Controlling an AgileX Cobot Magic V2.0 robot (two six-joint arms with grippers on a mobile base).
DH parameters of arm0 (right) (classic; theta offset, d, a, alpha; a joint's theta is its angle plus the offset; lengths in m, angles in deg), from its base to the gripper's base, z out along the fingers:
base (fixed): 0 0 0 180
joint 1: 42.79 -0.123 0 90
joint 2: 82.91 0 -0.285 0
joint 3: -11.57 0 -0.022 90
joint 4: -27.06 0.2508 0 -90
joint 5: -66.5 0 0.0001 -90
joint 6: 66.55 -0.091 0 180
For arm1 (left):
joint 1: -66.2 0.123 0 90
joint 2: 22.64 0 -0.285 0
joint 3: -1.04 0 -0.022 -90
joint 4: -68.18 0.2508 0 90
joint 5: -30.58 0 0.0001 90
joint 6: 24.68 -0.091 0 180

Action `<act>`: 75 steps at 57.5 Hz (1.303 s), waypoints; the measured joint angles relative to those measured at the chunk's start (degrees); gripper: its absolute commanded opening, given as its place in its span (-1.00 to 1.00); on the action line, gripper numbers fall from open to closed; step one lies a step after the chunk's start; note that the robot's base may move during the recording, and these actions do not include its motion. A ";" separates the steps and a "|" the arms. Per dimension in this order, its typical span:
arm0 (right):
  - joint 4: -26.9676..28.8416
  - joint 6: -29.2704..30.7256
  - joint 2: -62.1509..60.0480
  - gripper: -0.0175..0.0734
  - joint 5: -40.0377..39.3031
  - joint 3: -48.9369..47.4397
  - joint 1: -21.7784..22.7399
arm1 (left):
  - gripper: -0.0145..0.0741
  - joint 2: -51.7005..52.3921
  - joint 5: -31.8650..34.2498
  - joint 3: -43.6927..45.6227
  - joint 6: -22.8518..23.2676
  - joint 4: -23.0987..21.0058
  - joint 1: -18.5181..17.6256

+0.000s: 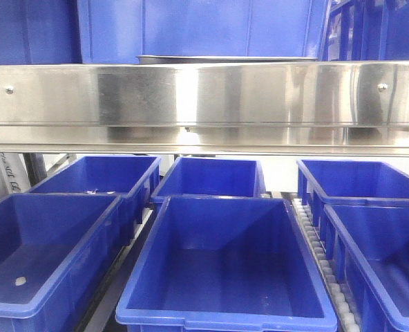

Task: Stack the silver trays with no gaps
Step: 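Open both grippers to release the stacked tray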

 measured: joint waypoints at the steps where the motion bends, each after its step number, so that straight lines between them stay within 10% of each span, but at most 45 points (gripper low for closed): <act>1: 0.00 0.00 -0.71 -0.79 0.00 0.42 0.00 | -0.66 0.04 0.16 0.00 0.00 0.00 0.00; 50: 0.00 0.00 -34.13 -0.79 10.77 17.76 -0.15 | -0.66 0.13 -1.51 -0.27 0.00 -1.15 0.00; 75: 0.00 0.00 -35.29 -0.79 13.28 17.76 -0.15 | -0.69 12.10 8.38 -2.52 0.00 -2.72 0.00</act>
